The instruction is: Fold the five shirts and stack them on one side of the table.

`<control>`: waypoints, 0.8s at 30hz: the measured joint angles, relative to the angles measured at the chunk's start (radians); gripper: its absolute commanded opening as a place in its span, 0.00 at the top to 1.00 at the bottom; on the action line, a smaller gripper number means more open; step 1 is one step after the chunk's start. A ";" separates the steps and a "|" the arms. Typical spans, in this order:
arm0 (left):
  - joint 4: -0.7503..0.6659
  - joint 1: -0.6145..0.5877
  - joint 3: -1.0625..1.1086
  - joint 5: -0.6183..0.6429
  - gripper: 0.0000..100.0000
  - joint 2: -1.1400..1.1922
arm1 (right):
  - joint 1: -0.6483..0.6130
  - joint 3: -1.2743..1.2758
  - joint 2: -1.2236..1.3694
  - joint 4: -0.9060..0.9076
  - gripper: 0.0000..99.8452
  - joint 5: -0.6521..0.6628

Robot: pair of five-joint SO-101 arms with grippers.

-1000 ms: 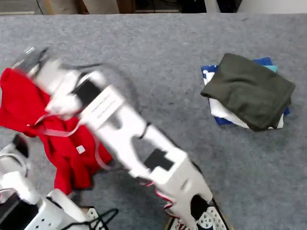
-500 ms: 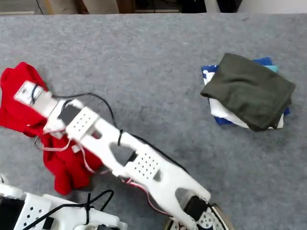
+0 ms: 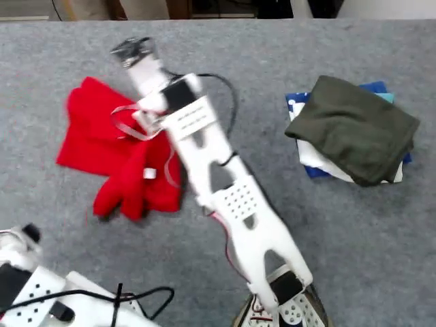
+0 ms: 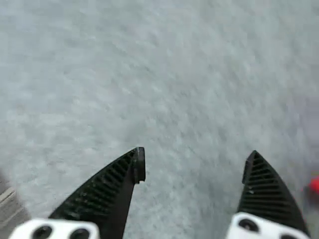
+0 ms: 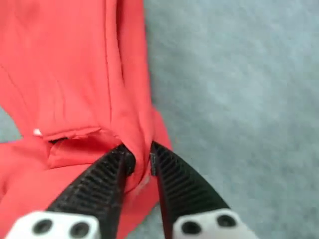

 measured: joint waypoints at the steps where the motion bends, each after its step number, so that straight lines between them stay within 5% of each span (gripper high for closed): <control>1: 0.000 0.043 0.025 -0.017 0.71 0.000 | 0.034 0.000 0.000 0.003 1.00 0.000; 9: -0.014 0.494 0.163 0.000 0.71 0.002 | 0.199 0.183 -0.002 0.011 1.00 0.000; 24: -0.025 1.048 0.083 0.298 0.71 0.066 | 0.287 0.434 -0.008 0.009 1.00 -0.005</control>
